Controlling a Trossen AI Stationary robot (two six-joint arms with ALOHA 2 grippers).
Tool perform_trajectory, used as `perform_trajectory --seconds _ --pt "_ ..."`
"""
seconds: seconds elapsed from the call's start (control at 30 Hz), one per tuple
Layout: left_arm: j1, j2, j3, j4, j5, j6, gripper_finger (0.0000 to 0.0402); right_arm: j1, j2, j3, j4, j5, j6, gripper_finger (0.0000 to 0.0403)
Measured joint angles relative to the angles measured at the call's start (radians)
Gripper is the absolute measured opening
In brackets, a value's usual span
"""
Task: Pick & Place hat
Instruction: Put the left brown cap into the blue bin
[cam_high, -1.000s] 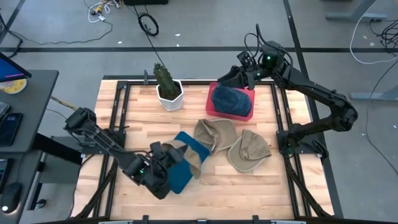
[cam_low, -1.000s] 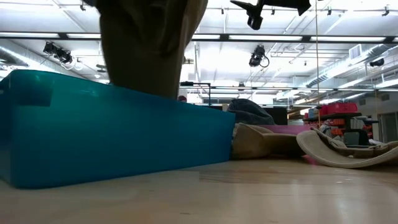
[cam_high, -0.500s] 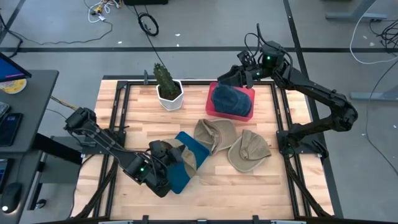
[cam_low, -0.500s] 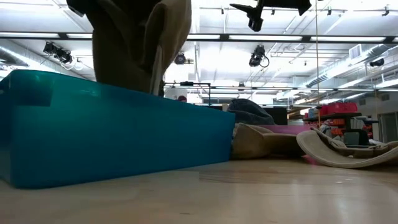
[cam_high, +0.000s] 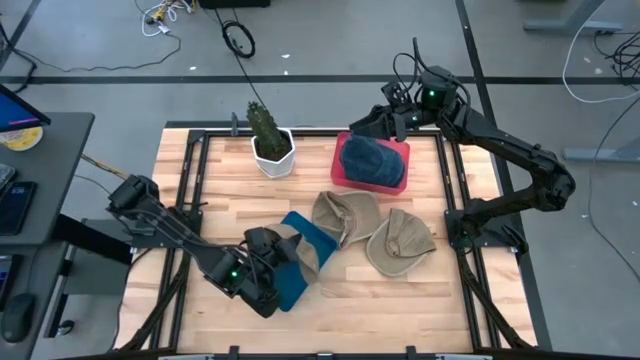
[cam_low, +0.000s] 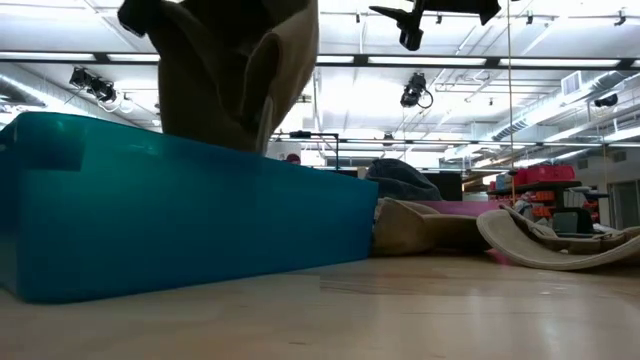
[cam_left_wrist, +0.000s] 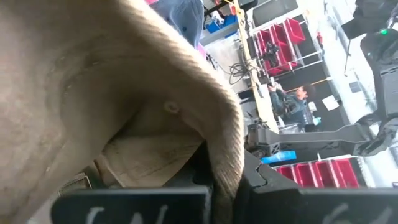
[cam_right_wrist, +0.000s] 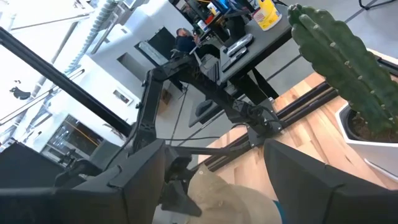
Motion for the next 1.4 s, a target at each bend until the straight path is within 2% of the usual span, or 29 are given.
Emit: perform_trajectory --seconds 0.3,0.53,1.17,1.4 --pt "0.001 0.055 0.0 0.034 -0.023 -0.047 0.0017 0.0 0.0 0.0 -0.001 0.0 0.003 0.0275" --pt "0.03 0.054 0.0 0.026 -0.02 0.032 0.0017 0.0 0.0 0.0 -0.002 0.0 -0.001 0.0275" --pt "0.031 0.054 0.0 0.023 0.011 0.091 0.0017 0.0 0.0 0.0 -0.008 0.007 0.006 0.0275" --pt "0.023 0.054 0.0 0.056 -0.026 0.1 0.0017 0.0 0.0 0.0 -0.008 0.007 0.006 0.0275"
